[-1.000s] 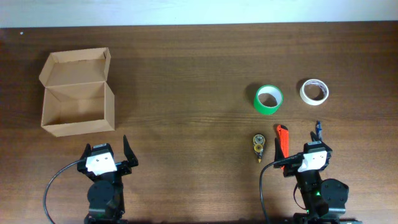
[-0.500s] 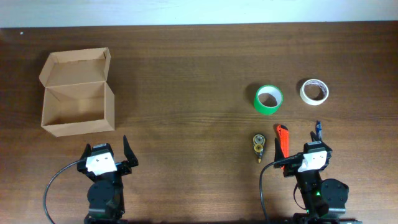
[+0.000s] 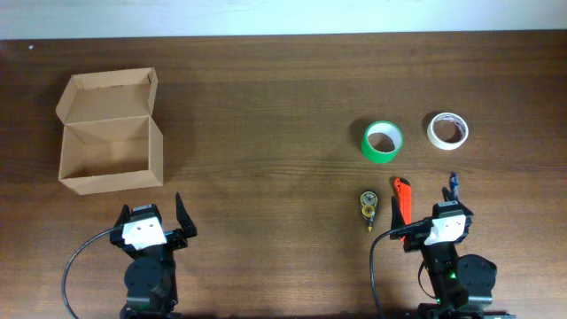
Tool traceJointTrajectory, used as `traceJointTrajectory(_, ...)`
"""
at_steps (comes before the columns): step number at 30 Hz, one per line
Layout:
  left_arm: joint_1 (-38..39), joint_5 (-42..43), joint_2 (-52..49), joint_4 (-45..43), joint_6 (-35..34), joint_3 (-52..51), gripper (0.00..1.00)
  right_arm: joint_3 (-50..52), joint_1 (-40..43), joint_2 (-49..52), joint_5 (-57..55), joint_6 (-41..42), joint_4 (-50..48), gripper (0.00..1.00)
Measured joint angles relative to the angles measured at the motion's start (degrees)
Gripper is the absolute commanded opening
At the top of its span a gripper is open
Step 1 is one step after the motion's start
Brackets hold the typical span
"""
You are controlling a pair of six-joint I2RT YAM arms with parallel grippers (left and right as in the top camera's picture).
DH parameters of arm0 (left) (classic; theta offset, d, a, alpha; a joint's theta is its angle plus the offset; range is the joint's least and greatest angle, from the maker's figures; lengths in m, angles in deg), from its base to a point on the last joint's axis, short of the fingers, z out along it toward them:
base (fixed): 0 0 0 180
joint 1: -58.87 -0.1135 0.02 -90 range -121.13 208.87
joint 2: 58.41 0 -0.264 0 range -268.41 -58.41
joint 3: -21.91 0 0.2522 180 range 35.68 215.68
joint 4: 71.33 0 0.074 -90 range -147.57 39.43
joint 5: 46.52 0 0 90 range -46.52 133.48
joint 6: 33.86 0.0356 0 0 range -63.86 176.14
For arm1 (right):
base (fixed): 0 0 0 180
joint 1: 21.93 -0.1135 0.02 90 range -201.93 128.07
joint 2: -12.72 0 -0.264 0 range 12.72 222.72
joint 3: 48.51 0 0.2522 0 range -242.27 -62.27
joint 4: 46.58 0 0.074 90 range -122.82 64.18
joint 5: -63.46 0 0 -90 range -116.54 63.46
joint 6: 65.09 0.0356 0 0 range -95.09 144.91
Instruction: Pack container
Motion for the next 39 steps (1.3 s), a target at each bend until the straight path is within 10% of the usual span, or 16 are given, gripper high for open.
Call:
traceJointTrajectory(13,0.0,1.3,-0.4,1.7,-4.1,1.7,1.00,0.0,0.0,0.0,0.6,0.7,-2.8,0.99)
traceJointTrajectory(22,-1.7,-0.3,-16.7,11.9,-1.2,25.7,1.00,-7.8,0.0,10.2,1.0,4.6,-2.5,0.99)
traceJointTrajectory(39,-12.6,1.6,-63.0,35.1,1.3,77.8,1.00,-77.9,7.5,73.3,-0.4,0.2,43.4,0.99)
